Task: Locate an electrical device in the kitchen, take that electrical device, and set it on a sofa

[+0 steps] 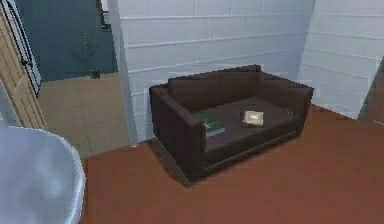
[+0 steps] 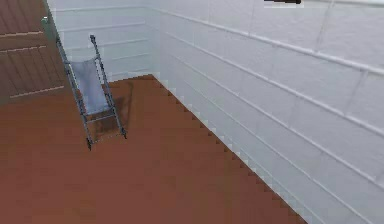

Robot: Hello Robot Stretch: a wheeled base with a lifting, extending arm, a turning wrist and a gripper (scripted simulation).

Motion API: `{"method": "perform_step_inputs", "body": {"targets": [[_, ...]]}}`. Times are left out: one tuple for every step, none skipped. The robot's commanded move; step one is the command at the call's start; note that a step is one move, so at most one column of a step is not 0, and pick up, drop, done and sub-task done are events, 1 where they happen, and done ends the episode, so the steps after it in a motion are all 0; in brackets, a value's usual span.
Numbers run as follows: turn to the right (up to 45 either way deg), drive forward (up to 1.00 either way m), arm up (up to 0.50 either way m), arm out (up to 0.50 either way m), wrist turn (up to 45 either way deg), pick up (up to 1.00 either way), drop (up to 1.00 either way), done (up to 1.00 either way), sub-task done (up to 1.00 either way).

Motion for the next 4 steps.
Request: {"method": "perform_step_inputs", "body": {"targets": [[0.0, 0.55, 0.0, 0.0, 0.0, 0.0, 0.0, 0.0, 0.0], [-33.0, 0.0, 0.0, 0.0, 0.0, 0.0, 0.0, 0.0, 0.0], [-3.0, 0.0, 0.0, 0.0, 0.0, 0.0, 0.0, 0.0, 0.0], [0.0, 0.45, 0.0, 0.0, 0.0, 0.0, 0.0, 0.0, 0.0]]}}
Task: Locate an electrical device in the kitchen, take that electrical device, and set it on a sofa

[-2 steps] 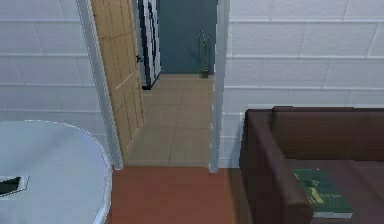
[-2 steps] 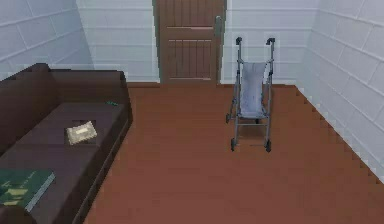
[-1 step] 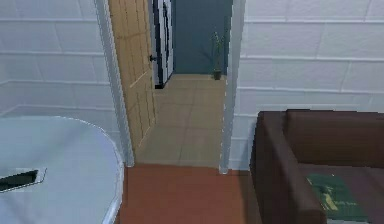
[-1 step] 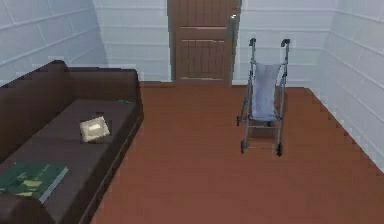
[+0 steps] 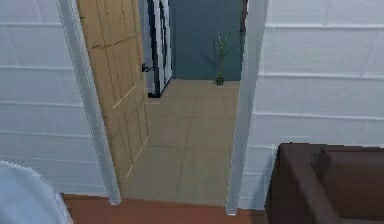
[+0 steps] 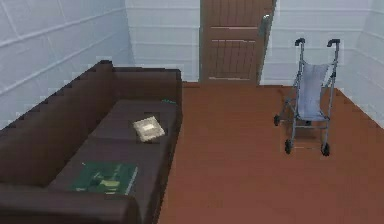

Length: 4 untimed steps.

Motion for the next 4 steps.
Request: {"method": "perform_step_inputs", "body": {"targets": [[3.0, 0.0, 0.0, 0.0, 0.0, 0.0, 0.0, 0.0, 0.0], [0.0, 0.75, 0.0, 0.0, 0.0, 0.0, 0.0, 0.0, 0.0], [-45.0, 0.0, 0.0, 0.0, 0.0, 0.0, 0.0, 0.0, 0.0], [-6.0, 0.0, 0.0, 0.0, 0.0, 0.0, 0.0, 0.0, 0.0]]}}
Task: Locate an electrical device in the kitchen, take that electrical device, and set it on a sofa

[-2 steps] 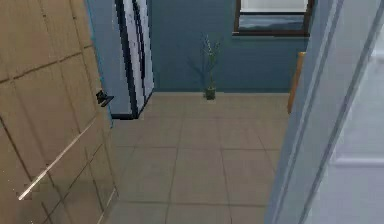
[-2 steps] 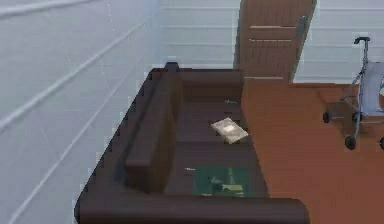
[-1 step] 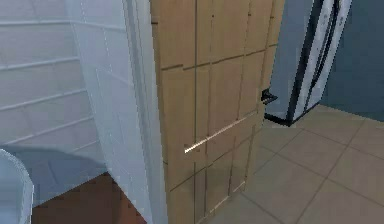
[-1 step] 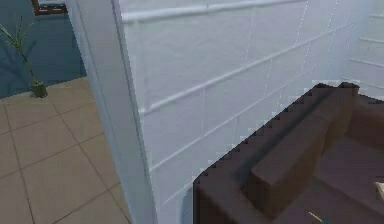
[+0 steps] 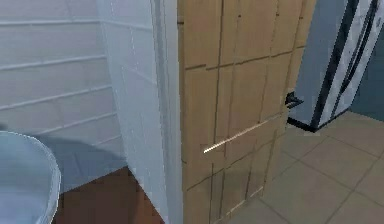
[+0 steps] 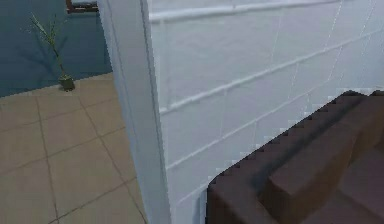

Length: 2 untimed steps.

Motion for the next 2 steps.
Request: {"method": "perform_step_inputs", "body": {"targets": [[0.0, 0.3, 0.0, 0.0, 0.0, 0.0, 0.0, 0.0, 0.0], [45.0, 0.0, 0.0, 0.0, 0.0, 0.0, 0.0, 0.0, 0.0]]}}
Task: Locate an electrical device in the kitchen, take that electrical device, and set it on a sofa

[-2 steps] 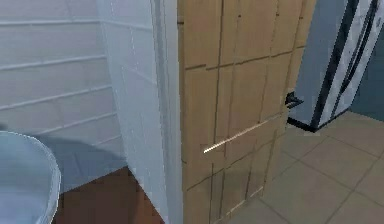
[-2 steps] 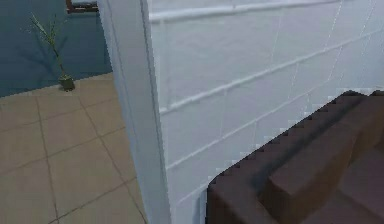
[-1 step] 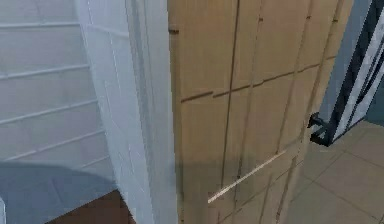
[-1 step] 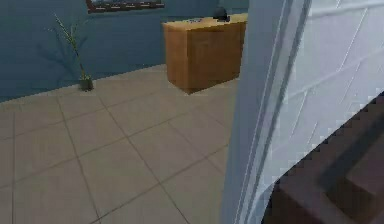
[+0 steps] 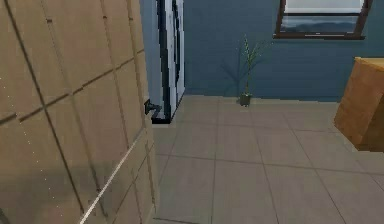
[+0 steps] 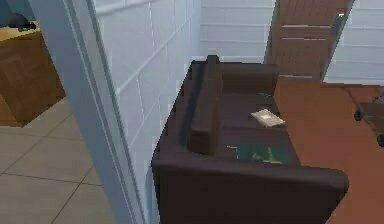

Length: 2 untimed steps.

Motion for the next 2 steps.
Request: {"method": "perform_step_inputs", "body": {"targets": [[0.0, 0.3, 0.0, 0.0, 0.0, 0.0, 0.0, 0.0, 0.0], [45.0, 0.0, 0.0, 0.0, 0.0, 0.0, 0.0, 0.0, 0.0]]}}
